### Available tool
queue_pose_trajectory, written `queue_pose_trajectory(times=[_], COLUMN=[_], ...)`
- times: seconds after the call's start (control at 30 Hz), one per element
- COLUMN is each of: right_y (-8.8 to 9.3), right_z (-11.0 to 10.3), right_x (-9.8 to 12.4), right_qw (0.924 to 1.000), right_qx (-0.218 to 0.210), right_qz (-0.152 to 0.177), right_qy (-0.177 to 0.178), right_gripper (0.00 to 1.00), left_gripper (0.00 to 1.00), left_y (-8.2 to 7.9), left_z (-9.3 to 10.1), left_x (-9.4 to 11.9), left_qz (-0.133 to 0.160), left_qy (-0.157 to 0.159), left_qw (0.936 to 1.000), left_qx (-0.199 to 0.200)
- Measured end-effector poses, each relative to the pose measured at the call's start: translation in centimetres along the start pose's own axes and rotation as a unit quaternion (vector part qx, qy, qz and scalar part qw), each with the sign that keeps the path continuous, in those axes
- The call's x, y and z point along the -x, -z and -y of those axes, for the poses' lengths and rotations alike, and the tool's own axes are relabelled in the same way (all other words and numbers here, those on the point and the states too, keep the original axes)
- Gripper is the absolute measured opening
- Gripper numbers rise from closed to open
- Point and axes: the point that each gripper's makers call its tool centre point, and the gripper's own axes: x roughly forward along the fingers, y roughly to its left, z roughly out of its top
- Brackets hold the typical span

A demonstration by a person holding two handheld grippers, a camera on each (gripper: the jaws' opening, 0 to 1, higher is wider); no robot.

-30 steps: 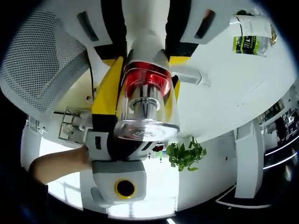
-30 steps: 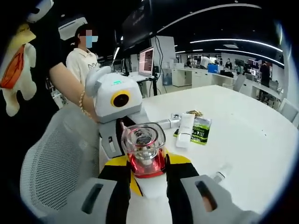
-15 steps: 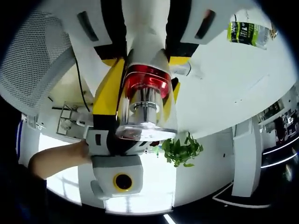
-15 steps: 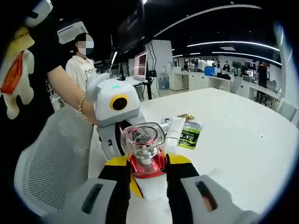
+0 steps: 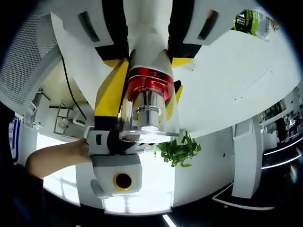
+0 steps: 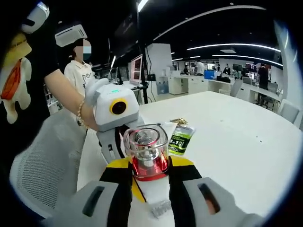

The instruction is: Arrange the skincare products in the storage area until every visible bottle or jar stands upright without overlapping.

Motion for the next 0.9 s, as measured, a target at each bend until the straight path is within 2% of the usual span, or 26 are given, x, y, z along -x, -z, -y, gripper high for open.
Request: queue_pose_trajectory(times=[0.3, 0.63, 0.7, 0.77, 0.83, 0.9], right_y=[-0.2, -0.1, -0.1, 0.0, 0.1, 0.0], right_z=[1.4, 1.9, 1.9, 1.9, 1.7, 1.8], right_x=[-0.1, -0.3, -0.3, -0.5, -0.7, -0.8], right_qw=[1.0, 1.0, 0.9999, 0.9997, 0.9994, 0.9987], right_qx=[0.001, -0.002, -0.004, -0.015, -0.023, -0.038], right_qz=[0.005, 0.002, -0.001, -0.004, -0.003, 0.004], right_qy=[0.001, 0.006, 0.012, 0.018, 0.025, 0.033], right_gripper=[0.29, 0.29, 0.3, 0.31, 0.37, 0.44], left_gripper=[0.28, 0.3, 0.32, 0.32, 0.32, 0.31], left_y=[-0.3, -0.3, 0.2, 1.7, 1.8, 1.7], left_z=[-1.3, -1.4, -1.6, -1.9, -1.3, -1.2], left_x=[-0.8, -0.8, -0.7, -0.6, -0.7, -0.6], left_qz=[0.005, 0.002, -0.01, -0.045, -0.049, -0.051], left_qy=[-0.006, -0.015, -0.025, -0.033, -0.029, -0.029], left_qw=[1.0, 0.9998, 0.9994, 0.9984, 0.998, 0.9978], left_qx=[0.003, 0.014, 0.023, 0.01, 0.029, 0.03])
